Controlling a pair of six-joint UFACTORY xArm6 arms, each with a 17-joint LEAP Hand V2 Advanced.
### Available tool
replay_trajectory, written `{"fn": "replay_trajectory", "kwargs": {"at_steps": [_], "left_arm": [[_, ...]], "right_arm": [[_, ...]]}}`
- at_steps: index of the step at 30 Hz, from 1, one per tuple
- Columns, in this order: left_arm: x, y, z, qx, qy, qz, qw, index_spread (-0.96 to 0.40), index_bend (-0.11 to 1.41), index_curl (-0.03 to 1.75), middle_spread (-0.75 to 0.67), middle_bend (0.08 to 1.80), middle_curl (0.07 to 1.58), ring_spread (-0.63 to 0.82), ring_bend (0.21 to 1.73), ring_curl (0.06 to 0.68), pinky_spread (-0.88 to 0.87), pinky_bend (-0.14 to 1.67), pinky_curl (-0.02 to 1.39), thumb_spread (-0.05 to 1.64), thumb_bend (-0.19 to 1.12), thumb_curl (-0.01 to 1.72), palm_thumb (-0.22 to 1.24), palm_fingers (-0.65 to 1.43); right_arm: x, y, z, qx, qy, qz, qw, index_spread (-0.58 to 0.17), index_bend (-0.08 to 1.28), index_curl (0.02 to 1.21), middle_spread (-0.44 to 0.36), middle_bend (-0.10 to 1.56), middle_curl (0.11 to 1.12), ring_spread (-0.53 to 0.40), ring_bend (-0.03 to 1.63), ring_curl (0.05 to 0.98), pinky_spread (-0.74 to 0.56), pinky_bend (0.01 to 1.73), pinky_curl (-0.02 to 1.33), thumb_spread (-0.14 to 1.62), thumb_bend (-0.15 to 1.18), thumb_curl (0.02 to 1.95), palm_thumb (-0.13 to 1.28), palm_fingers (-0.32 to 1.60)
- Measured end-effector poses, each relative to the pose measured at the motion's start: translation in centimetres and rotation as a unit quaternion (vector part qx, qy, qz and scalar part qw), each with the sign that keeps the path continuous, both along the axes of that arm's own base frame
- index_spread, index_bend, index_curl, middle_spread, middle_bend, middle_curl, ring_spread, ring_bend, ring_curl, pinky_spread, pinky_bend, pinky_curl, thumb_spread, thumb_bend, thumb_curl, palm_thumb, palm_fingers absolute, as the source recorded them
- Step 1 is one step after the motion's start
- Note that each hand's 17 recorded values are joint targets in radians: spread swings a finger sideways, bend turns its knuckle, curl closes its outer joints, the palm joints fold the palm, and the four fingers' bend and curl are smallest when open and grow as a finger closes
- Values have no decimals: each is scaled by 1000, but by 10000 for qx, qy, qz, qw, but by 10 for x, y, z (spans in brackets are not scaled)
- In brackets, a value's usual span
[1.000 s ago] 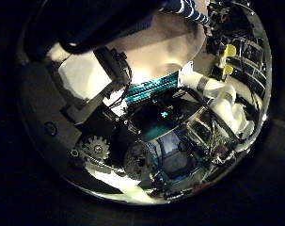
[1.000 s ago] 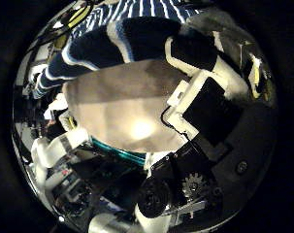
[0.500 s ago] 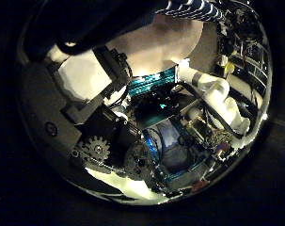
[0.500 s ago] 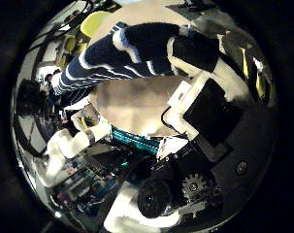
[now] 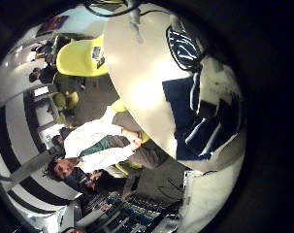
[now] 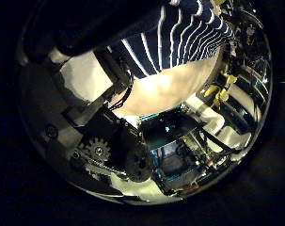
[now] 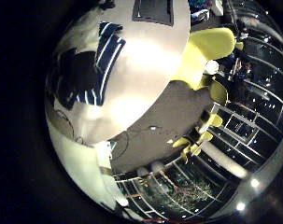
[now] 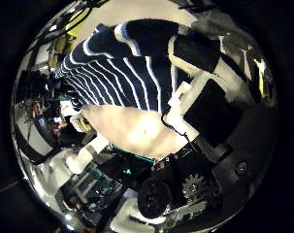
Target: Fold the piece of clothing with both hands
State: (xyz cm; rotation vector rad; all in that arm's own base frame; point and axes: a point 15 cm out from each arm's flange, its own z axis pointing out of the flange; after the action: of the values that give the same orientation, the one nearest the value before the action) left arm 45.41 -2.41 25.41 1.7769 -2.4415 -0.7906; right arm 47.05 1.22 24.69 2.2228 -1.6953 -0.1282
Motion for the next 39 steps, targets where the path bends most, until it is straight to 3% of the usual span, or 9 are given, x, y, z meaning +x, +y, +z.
{"fn": "replay_trajectory", "kwargs": {"at_steps": [4, 7, 10, 11, 12, 14, 22, 27, 39], "left_arm": [[20, -2, -13, 60, -7, 43, 10000, -565, 170, 1466, -678, 779, 1076, -481, 1259, 518, -610, 1191, 617, 1085, -27, 489, 695, 827], [40, -2, -21, 145, -163, 116, 9997, -540, 127, 1382, -621, 594, 1028, -478, 1181, 509, -608, 1189, 636, 1083, -37, 473, 648, 441], [58, 4, -25, 148, -328, 199, 9992, -450, 51, 1234, -452, 345, 950, -404, 1184, 503, -569, 1200, 647, 1083, -45, 447, 573, 88], [65, 6, -25, 125, -427, 242, 9987, -409, 53, 1182, -390, 296, 918, -368, 1174, 493, -550, 1190, 642, 1084, -48, 436, 545, 32], [72, 8, -24, 98, -527, 276, 9982, -369, 67, 1132, -328, 259, 883, -329, 1168, 482, -524, 1160, 629, 1083, -47, 427, 523, -3], [84, 10, -20, 39, -751, 359, 9965, -290, 85, 1036, -210, 231, 827, -262, 1136, 460, -456, 1103, 611, 1085, -40, 410, 490, -40], [93, 15, 20, -200, -1259, 491, 9906, -67, 145, 747, 84, 219, 668, -49, 977, 391, -128, 835, 531, 1084, -28, 361, 435, -50], [45, 14, 21, -385, -867, 482, 9943, -16, 161, 641, 154, 197, 595, 29, 904, 356, 20, 729, 484, 1088, -24, 342, 423, -15], [-48, -8, -20, -766, 100, 354, 9964, 21, 160, 489, 179, 207, 503, 88, 828, 313, 125, 647, 433, 1098, -20, 322, 434, 60]], "right_arm": [[34, 2, -20, -80, 7, 3, 10000, -352, 1005, 1040, -192, 1262, 928, -260, 1376, 836, -201, 1264, 997, 1236, -23, 590, 897, 856], [52, 2, -37, -95, 46, -22, 9999, -367, 891, 1015, -195, 1231, 906, -261, 1381, 824, -232, 1228, 982, 1233, -24, 559, 858, 765], [60, -4, -48, -94, 6, -124, 9999, -379, 550, 935, -230, 1082, 848, -266, 1418, 803, -313, 1243, 948, 1229, -30, 529, 808, 455], [65, -6, -48, -75, -90, -135, 9998, -385, 416, 869, -240, 963, 804, -266, 1367, 776, -323, 1204, 921, 1224, -38, 515, 780, 164], [70, -7, -48, -56, -188, -137, 9997, -388, 393, 843, -246, 884, 770, -251, 1315, 772, -281, 1138, 922, 1221, -42, 503, 749, -18], [81, -12, -45, -7, -408, -173, 9990, -416, 339, 730, -235, 735, 681, -204, 1141, 685, -159, 1039, 862, 1211, -44, 480, 697, -135], [88, -51, 2, 95, -907, -486, 9946, -423, 191, 527, -111, 402, 482, 48, 747, 469, 288, 743, 655, 1182, -32, 411, 549, -62], [69, -70, 35, 345, -1039, -651, 9919, -390, 164, 454, -63, 392, 448, 75, 705, 418, 394, 652, 569, 1188, -39, 370, 459, 41], [11, -89, -34, 668, -88, -861, 9940, -330, 143, 350, -17, 356, 403, 122, 675, 365, 467, 645, 493, 1144, -32, 306, 260, 101]]}}
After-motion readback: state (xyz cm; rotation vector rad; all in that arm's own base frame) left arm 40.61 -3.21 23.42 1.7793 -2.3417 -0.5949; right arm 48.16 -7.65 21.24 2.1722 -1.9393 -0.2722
